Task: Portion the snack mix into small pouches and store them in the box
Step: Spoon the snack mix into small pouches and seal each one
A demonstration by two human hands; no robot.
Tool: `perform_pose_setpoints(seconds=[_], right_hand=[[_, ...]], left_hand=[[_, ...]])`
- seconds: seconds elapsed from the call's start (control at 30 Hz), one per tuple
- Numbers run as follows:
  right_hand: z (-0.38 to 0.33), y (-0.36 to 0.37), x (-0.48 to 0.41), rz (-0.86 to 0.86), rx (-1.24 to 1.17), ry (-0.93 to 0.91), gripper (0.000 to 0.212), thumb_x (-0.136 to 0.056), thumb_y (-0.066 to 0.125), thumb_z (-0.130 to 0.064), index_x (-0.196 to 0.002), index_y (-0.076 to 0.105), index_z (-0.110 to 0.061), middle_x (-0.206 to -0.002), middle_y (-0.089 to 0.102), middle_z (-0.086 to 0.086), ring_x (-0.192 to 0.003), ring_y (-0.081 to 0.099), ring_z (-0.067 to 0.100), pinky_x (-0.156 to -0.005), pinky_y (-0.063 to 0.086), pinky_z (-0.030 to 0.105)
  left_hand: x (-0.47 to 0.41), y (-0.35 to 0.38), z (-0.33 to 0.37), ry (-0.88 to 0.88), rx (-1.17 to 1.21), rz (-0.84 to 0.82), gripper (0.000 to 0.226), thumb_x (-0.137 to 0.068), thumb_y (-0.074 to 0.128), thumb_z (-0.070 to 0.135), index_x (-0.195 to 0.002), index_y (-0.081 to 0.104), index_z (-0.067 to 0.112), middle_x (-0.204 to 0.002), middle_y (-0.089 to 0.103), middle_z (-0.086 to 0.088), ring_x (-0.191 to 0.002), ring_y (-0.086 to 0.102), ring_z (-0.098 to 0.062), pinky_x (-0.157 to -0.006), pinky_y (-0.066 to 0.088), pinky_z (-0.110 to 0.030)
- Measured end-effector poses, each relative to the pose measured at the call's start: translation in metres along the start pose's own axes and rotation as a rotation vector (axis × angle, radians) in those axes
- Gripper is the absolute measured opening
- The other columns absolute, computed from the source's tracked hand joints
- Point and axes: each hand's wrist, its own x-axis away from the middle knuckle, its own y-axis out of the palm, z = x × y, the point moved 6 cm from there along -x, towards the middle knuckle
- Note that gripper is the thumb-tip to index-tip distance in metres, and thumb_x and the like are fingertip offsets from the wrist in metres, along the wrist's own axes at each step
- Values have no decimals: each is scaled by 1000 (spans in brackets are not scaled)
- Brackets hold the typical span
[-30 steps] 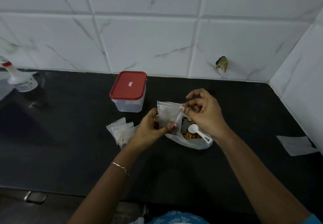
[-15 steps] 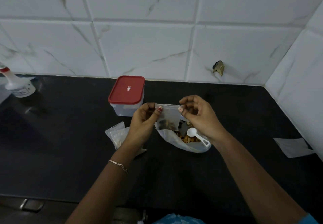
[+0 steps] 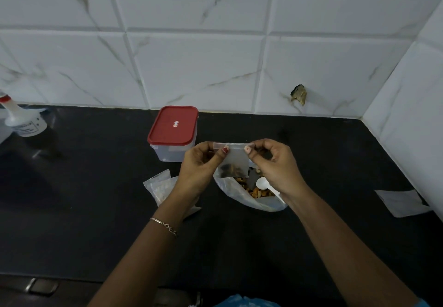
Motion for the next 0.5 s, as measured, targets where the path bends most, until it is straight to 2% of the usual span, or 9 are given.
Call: perform_pose_setpoints(seconds=[0.13, 0.27, 0.5], right_hand=[[-3, 8, 5, -12, -101, 36, 7, -91, 66, -23, -96, 69, -22, -101, 67, -6, -97, 62, 6, -73, 52, 19], [-9, 13, 4, 34, -98, 12, 10, -90, 67, -19, -100, 69, -17, -101, 67, -6, -100, 63, 9, -86, 56, 32], [-7, 10, 2, 58, -49, -2, 9, -86, 71, -21, -95, 71, -18, -97, 68, -5, -98, 64, 9, -83, 58, 32]], left_hand=[[-2, 6, 0, 20, 10, 4, 12, -90, 61, 14, -100, 67, 11, -101, 71, -10, -96, 69, -18, -78, 57, -25], [-4, 11, 2, 53, 24, 10, 18, -90, 62, 15, -104, 68, 5, -99, 72, -11, -95, 69, -19, -78, 55, -24], [-6, 10, -1, 51, -3, 4, 14, -87, 66, 14, -99, 69, 7, -99, 71, -13, -95, 68, -24, -79, 55, -30]])
